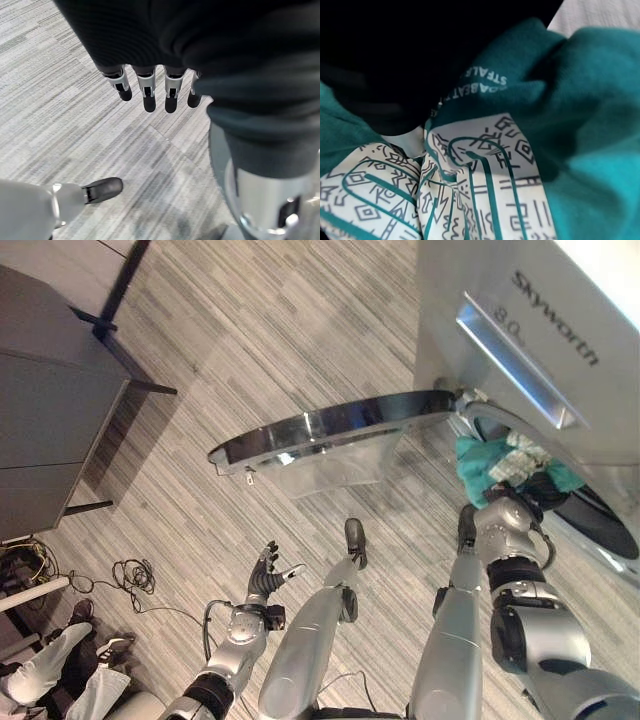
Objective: Grab the laundry basket,head to the washer,open it,put in the laundry and shut it.
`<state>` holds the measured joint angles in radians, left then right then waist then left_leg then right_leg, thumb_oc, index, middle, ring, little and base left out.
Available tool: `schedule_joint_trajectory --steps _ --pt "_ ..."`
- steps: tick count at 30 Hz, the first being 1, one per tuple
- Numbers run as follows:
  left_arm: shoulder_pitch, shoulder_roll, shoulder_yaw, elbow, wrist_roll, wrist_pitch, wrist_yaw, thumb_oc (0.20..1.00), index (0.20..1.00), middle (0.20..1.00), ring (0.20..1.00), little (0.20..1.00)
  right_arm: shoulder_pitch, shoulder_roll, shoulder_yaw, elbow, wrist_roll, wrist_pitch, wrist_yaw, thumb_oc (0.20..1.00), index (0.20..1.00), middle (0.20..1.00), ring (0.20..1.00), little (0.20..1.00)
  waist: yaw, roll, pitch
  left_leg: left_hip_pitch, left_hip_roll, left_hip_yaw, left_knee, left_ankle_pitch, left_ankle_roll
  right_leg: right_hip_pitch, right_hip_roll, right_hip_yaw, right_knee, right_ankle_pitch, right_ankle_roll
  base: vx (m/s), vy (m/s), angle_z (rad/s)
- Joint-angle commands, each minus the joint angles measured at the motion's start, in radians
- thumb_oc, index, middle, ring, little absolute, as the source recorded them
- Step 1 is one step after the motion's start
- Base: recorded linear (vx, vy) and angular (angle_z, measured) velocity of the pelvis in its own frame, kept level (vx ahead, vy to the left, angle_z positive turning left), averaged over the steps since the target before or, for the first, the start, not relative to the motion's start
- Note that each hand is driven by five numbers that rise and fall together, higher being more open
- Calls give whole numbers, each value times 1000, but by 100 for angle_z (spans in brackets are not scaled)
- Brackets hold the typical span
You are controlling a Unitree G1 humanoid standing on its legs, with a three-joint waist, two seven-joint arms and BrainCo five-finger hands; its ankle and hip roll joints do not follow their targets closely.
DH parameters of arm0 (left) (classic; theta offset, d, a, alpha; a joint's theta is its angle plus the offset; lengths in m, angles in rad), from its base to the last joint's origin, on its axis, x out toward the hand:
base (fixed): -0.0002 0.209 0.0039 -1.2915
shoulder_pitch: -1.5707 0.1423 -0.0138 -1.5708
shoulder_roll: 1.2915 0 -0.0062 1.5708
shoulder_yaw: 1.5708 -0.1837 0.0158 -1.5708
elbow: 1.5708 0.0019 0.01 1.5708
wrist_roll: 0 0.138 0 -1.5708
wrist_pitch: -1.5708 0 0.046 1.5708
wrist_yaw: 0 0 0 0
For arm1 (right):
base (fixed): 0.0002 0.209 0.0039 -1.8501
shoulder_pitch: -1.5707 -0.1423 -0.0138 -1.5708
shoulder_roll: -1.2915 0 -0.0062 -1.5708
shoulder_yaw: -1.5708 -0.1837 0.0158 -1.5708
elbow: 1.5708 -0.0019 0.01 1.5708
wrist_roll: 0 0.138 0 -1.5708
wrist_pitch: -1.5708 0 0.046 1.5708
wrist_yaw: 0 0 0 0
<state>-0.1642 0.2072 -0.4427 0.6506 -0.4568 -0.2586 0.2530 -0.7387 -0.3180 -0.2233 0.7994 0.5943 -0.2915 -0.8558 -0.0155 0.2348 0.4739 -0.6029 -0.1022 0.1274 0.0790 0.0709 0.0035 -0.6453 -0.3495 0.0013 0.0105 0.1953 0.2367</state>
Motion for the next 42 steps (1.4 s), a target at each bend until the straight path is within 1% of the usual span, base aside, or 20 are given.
schedule_joint_trajectory --steps 1,4,5,8,11,12,14,16,18,19,21,22,25,27,31,32,34,40,41,42 --pt "6 -5 -9 -4 -15 -26 8 1000 1000 1000 1000 1000 10 -15 -79 -124 -21 -144 -87 200 200 200 200 200 -18 52 43 -8 97 12 209 -200 -39 -185 -12 58 57 47 -6 13 -4 -5" --pt "-10 -9 -20 -11 -34 -30 9 1000 1000 1000 1000 1000 -54 13 -110 -160 14 -210 -110 200 200 200 200 200 -15 63 46 -43 95 12 225 -205 -39 -226 -8 68 82 37 -9 -11 -22 -4" --pt "-21 -2 -25 -27 -43 -30 12 1000 1000 1000 1000 1000 -126 5 -138 -128 99 -261 -102 200 200 200 200 200 -9 72 46 -65 100 10 234 -206 -41 -250 -8 71 102 28 -11 -14 -71 -6" --pt "-24 27 -40 -47 -33 -16 6 1000 1000 1000 1000 1000 -293 -80 -154 -71 270 -344 -71 200 200 200 200 200 5 91 31 -101 106 4 253 -202 -50 -295 -2 80 146 2 -18 -4 -98 0" --pt "-18 32 -53 -35 -34 -7 0 1000 1000 1000 1000 1000 -370 -140 -141 -44 333 -364 -51 200 200 200 200 200 18 101 18 -117 114 -2 270 -212 -56 -326 6 83 197 -31 -21 40 -92 3" --pt "-8 42 -62 -25 -38 4 -6 1000 1000 1000 1000 1000 -439 -214 -135 5 393 -366 -44 200 200 200 200 200 28 104 6 -137 121 -6 291 -216 -61 -354 12 85 245 -57 -26 23 -80 0" --pt "-13 39 -64 -25 -40 4 -6 1000 1000 1000 1000 1000 -453 -231 -130 29 413 -368 -25 200 200 200 200 200 32 108 4 -147 122 -7 298 -220 -62 -369 13 88 260 -65 -27 28 -96 3" --pt "-11 59 -68 -19 -52 10 -15 1000 1000 1000 1000 1000 -592 -430 -38 173 484 -297 13 200 200 200 200 200 58 110 -26 -183 133 -20 327 -222 -75 -415 13 79 339 -104 -24 65 -215 14" --pt "-10 65 -65 -22 -50 7 -17 1000 1000 1000 1000 1000 -644 -501 24 204 488 -270 39 200 200 200 200 200 69 112 -39 -192 136 -25 323 -218 -80 -429 13 78 354 -114 -24 59 -164 24" --pt "3 75 -64 -40 -45 6 -22 1000 1000 1000 1000 1000 -737 -585 127 178 463 -259 52 200 200 200 200 200 82 113 -60 -192 143 -31 298 -207 -88 -449 15 70 372 -130 -27 77 -196 22" --pt "10 77 -67 -54 -40 8 -25 1000 1000 1000 1000 1000 -790 -625 189 158 442 -259 48 200 200 200 200 200 88 114 -67 -189 145 -33 278 -198 -93 -458 20 65 382 -138 -30 64 -154 6" --pt "25 103 -73 -79 -37 6 -38 1000 1000 1000 1000 1000 -884 -703 337 116 322 -223 36 200 200 200 200 200 100 101 -79 -180 152 -42 247 -180 -103 -463 27 58 392 -147 -33 45 -159 -3" --pt "27 107 -72 -96 -37 1 -47 1000 1000 1000 1000 1000 -909 -734 435 153 255 -183 46 200 200 200 200 200 105 111 -76 -177 159 -52 216 -164 -110 -472 36 51 399 -155 -42 27 -118 -1" --pt "25 112 -65 -107 -37 -2 -55 1000 1000 1000 1000 1000 -867 -725 433 182 285 -150 120 200 200 200 200 200 103 109 -69 -172 165 -55 197 -156 -113 -476 44 39 404 -159 -45 10 -100 0" --pt "27 115 -66 -108 -38 -1 -56 1000 1000 1000 1000 1000 -866 -728 432 188 294 -151 131 200 200 200 200 200 104 107 -70 -170 166 -56 195 -155 -113 -476 45 38 404 -159 -46 0 -44 3" --pt "-8 97 -43 -103 -60 10 -63 1000 1000 1000 1000 1000 -744 -608 377 361 428 -57 333 1000 1000 1000 1000 1000 92 95 -44 -159 178 -55 164 -135 -120 -470 66 12 400 -158 -56 -11 -142 1" --pt "-4 100 -37 -108 -56 11 -61 1000 1000 1000 1000 1000 -694 -569 335 347 438 -82 349 1000 1000 1000 1000 1000 88 94 -35 -147 177 -58 149 -126 -121 -455 70 5 391 -157 -57 -18 -71 13" --pt "-16 82 4 -76 -11 2 -48 1000 1000 1000 1000 1000 -466 -393 151 52 524 -288 442 1000 1000 1000 1000 1000 73 90 3 -123 170 -69 130 -116 -116 -424 75 -10 373 -149 -56 -29 4 -1" --pt "-24 80 12 -66 3 -4 -45 1000 1000 1000 1000 1000 -417 -335 107 -18 563 -336 489 1000 1000 1000 1000 1000 67 88 13 -117 166 -71 130 -115 -116 -410 74 -12 365 -146 -56 0 0 0" --pt "-23 82 12 -65 4 -5 -45 1000 1000 1000 1000 1000 -411 -332 103 -22 566 -338 493 1000 1000 1000 1000 1000 67 86 13 -115 166 -72 129 -115 -116 -407 73 -12 363 -145 -56 -25 31 0"
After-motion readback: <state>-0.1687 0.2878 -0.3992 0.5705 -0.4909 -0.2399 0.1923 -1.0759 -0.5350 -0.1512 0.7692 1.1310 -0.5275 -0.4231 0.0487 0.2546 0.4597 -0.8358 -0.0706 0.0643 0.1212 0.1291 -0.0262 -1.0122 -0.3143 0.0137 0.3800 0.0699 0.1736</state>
